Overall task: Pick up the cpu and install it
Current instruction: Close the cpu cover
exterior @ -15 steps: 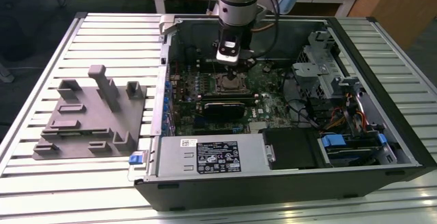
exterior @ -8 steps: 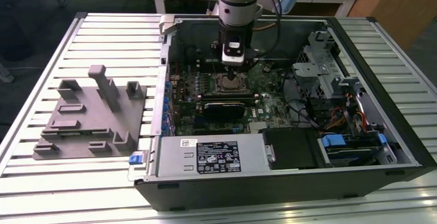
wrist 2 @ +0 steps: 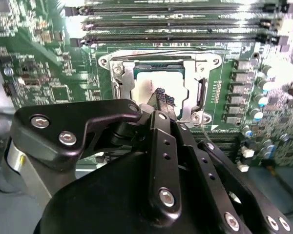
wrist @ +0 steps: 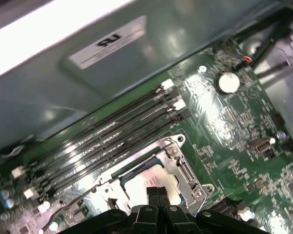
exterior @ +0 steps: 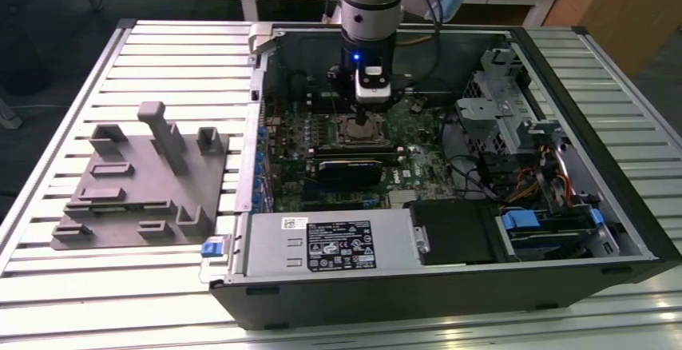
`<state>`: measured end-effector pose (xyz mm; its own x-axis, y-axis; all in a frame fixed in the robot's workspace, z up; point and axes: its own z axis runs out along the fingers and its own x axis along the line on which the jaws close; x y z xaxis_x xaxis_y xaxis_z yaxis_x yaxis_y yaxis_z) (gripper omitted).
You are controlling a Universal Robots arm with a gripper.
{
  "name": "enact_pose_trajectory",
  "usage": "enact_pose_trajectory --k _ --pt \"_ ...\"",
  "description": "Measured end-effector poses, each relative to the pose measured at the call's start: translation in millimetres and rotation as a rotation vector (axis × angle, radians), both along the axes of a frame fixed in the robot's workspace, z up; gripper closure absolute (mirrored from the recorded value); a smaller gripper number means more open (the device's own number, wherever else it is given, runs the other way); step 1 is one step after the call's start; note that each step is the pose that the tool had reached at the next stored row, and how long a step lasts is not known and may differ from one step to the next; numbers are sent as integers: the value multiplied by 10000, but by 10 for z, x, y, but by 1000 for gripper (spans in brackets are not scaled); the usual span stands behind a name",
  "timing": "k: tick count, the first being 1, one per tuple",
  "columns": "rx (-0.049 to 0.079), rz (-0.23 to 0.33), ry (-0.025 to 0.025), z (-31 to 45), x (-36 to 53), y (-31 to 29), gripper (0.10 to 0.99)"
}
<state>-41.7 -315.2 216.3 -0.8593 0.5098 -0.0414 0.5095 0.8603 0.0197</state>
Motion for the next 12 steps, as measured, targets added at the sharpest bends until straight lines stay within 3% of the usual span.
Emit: enact_pose_trajectory --k 12 --pt "-90 2179 0 -1 0 0 980"
